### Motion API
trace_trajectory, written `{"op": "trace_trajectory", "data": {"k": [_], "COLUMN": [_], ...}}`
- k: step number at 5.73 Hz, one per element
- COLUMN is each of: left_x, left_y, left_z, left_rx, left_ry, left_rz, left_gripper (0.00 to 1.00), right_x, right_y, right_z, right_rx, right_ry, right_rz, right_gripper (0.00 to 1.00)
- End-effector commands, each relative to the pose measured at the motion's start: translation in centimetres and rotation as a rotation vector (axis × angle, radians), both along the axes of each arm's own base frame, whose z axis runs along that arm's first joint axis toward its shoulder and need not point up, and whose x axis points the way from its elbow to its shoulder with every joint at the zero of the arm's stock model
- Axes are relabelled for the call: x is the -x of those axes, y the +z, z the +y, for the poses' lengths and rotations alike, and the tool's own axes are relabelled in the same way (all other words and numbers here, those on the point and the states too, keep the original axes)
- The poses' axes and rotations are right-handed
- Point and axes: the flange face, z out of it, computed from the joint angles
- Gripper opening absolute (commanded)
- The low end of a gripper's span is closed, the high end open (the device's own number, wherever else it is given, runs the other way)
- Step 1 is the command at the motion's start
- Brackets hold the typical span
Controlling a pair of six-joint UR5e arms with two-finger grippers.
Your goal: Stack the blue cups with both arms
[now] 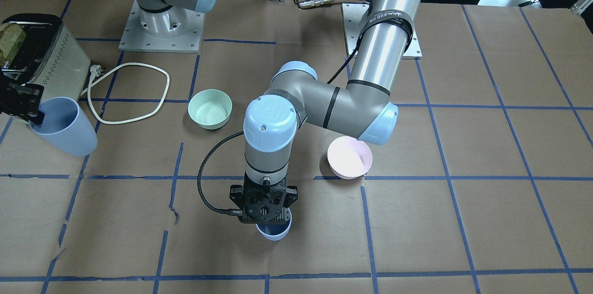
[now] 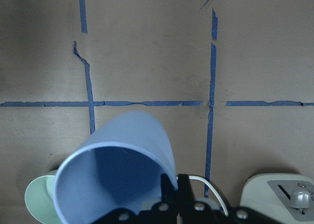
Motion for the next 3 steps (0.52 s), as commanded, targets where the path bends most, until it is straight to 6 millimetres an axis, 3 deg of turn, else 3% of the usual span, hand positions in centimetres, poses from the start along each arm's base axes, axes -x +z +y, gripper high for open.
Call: {"op": "trace_trajectory", "data": {"k": [1, 2, 3], "left_x": [0.5, -0.2, -1.9], "left_y": [2.6, 6.2, 10.0], "left_z": [0.8, 1.9, 3.4], "left_rx": [0.032, 0.012, -0.02], "left_ry": [-0.01, -0.007, -0.005], "left_rz": [0.013, 0.003, -0.013], "left_gripper": [0.99, 0.99, 0.99], "right_x": [0.0, -0.1, -1.9], "right_y": [0.0, 0.1, 0.3], "right_z": [0.0, 0.0, -0.1], "right_rx": [0.001, 0.007, 0.011], "right_ry": [0.0, -0.008, -0.017], "right_rz": [0.0, 0.001, 0.007], "right_gripper": [0.08, 0.08, 0.08]}}
